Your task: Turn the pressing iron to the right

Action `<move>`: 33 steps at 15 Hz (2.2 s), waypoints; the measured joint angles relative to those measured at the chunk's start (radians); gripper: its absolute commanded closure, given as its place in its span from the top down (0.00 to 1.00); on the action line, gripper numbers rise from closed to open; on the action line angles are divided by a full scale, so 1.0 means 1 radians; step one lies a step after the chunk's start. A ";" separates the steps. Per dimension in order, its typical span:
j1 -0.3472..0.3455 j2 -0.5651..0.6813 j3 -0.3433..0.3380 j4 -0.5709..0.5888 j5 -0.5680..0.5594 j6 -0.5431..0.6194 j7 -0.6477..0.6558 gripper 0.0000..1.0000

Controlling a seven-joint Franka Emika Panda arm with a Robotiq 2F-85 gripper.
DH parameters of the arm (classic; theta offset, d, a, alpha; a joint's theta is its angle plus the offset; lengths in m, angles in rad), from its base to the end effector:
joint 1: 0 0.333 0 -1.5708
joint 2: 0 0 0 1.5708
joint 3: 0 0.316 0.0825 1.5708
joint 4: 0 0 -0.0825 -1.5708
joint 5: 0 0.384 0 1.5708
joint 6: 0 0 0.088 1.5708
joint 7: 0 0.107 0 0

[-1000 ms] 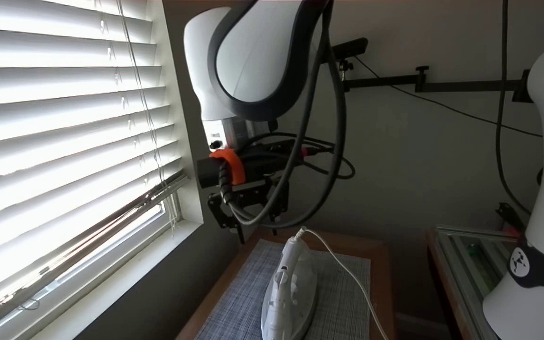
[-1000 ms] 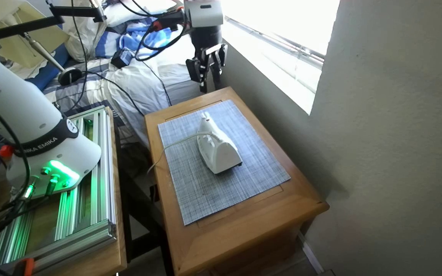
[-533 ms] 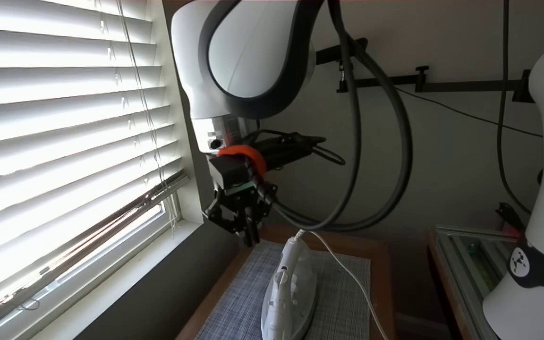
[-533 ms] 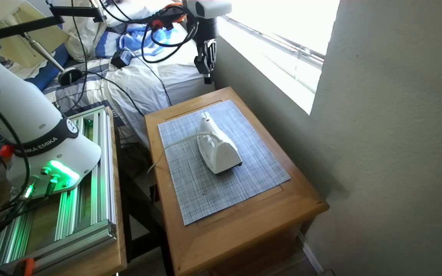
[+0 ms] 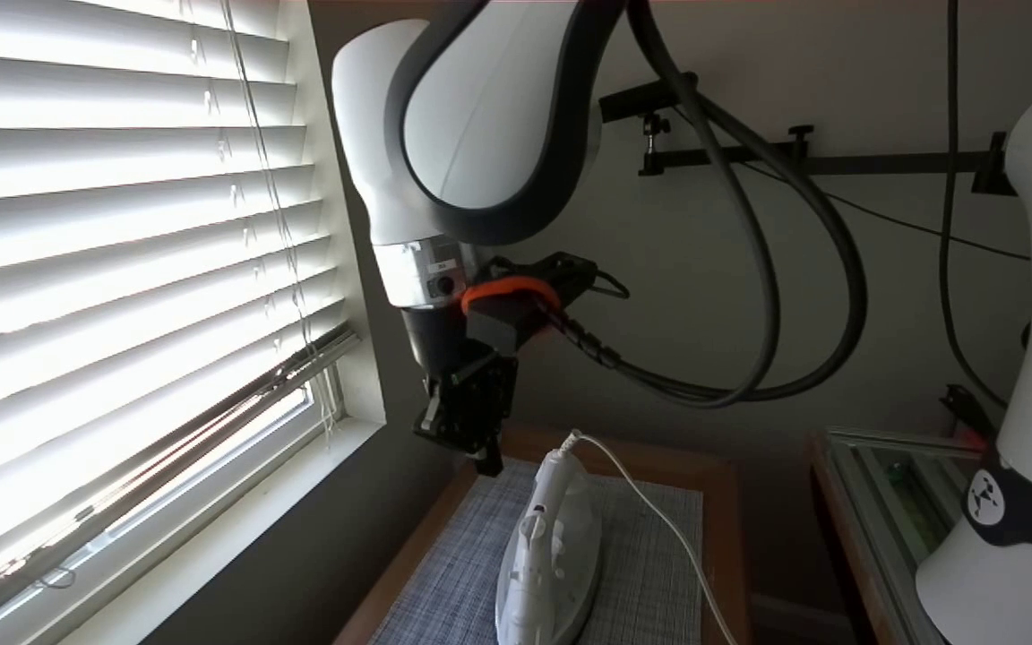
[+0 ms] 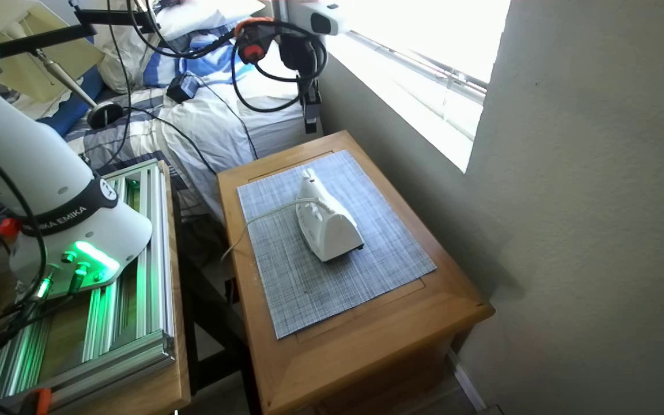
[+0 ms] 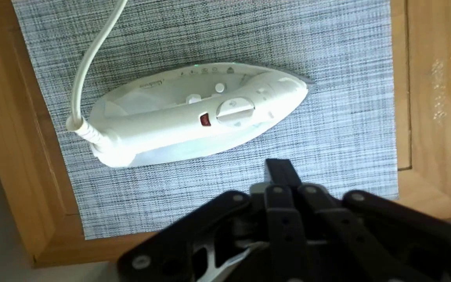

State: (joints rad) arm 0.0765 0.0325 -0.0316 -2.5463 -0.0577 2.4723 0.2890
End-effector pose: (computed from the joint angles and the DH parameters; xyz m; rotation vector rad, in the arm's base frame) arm 0.4431 0.0200 0.2497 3.0713 -0.3035 -0.1534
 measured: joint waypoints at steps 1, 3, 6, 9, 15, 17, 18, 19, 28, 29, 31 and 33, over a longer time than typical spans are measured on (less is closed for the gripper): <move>-0.001 0.006 0.003 0.000 0.024 0.000 -0.052 0.01; -0.001 0.015 0.007 0.000 0.060 0.001 -0.115 0.01; -0.003 0.017 0.008 0.000 0.067 0.001 -0.133 0.01; -0.003 0.017 0.010 0.000 0.063 0.001 -0.134 0.00; -0.002 0.021 0.031 -0.041 -0.022 0.038 -0.116 0.00; 0.000 0.021 0.036 -0.068 -0.057 0.073 -0.100 0.00; 0.001 0.021 0.037 -0.081 -0.073 0.090 -0.090 0.00; 0.001 0.021 0.037 -0.092 -0.090 0.109 -0.081 0.00; -0.002 0.027 0.027 -0.171 -0.185 0.271 -0.001 0.00; -0.002 0.029 0.022 -0.175 -0.203 0.281 0.017 0.00; -0.004 0.032 0.012 -0.177 -0.232 0.288 0.046 0.00; -0.005 0.034 0.003 -0.178 -0.253 0.290 0.069 0.00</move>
State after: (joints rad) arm 0.0718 0.0664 -0.0285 -2.7243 -0.3111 2.7619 0.3578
